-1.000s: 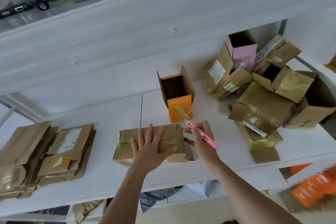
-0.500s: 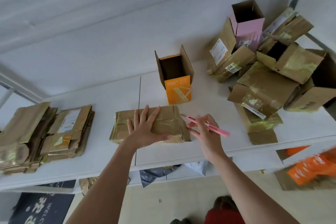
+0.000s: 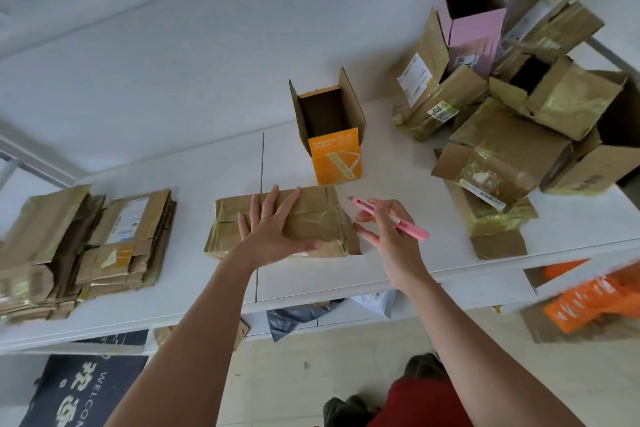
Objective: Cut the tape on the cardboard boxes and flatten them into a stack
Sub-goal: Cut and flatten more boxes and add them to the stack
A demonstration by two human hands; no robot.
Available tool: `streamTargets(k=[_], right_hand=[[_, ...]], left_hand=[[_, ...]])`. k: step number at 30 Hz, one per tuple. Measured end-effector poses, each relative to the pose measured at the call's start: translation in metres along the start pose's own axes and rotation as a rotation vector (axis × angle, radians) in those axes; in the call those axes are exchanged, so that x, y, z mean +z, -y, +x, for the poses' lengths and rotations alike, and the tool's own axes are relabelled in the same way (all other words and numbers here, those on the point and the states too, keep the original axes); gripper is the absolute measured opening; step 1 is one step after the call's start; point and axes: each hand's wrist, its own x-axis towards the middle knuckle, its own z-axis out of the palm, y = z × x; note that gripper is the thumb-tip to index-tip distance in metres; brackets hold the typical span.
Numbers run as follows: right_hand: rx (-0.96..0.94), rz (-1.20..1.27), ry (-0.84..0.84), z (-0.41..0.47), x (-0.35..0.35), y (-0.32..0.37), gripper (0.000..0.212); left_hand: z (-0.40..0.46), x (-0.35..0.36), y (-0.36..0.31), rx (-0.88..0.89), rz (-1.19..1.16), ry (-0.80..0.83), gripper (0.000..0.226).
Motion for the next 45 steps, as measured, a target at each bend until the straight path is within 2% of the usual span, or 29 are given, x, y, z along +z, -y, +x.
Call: streamTargets(k=[4,12,16,27,45], right_hand=[[-0.007,0.020,0.021,0.003,0.005,-0.003,0.006],[-0.007,0.037,-0.030,0.000,0.012,-0.006,0.017],[-0.031,-0.027,0.000,-0.001,0.013,-0.006,0.015],[-0.077,-0.052,-0.044,-0.003,0.014,-0.009,0.015],[-0.061,-0.126,0.045,-0.027,0.000,-0.018,0.013]], left_hand=[[-0.001,0.000,0.001,0.006,-0.015,0.006,0.110],[-0.001,0.001,0.000,0.006,-0.019,-0.001,0.109],[-0.002,0.002,0.000,0.003,-0.001,-0.009,0.108],[-0.002,0.004,0.000,0.015,-0.002,-0.024,0.107],[0.001,0.007,0.005,0.034,0.088,-0.023,0.108]])
